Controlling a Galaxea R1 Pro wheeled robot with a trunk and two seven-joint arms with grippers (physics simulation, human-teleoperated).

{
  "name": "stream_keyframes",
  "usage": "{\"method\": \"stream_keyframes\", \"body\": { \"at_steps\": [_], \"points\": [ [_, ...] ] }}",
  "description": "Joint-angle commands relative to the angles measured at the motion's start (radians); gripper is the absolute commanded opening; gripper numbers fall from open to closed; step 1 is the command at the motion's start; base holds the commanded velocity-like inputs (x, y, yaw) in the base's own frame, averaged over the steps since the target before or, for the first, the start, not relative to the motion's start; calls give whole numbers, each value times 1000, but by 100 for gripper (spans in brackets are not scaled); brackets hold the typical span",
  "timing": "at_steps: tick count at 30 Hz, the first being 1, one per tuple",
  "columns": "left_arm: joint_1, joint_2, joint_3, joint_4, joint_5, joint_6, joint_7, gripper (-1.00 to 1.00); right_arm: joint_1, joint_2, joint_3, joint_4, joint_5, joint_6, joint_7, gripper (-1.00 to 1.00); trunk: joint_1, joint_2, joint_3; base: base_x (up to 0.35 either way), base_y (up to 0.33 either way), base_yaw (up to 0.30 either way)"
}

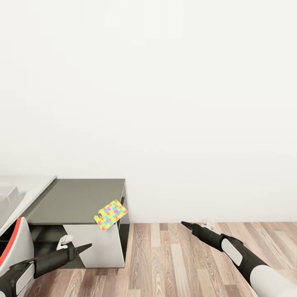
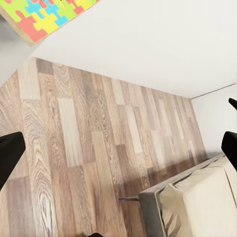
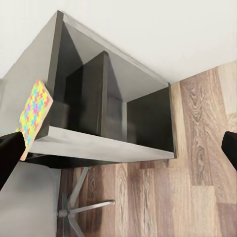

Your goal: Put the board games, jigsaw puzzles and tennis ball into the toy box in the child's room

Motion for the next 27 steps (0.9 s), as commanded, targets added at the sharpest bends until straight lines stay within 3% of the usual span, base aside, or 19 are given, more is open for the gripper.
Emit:
{"method": "stream_keyframes", "body": {
  "at_steps": [1,27],
  "points": [
    [-1,0,1,0,4,10,-3,100,-1,0,4,0,-9,5,0,100,1,-2,-2,0,0,0],
    [-1,0,1,0,3,10,-2,100,-1,-4,3,1,-8,10,-5,100,1,-2,-1,0,0,0]
  ]
}}
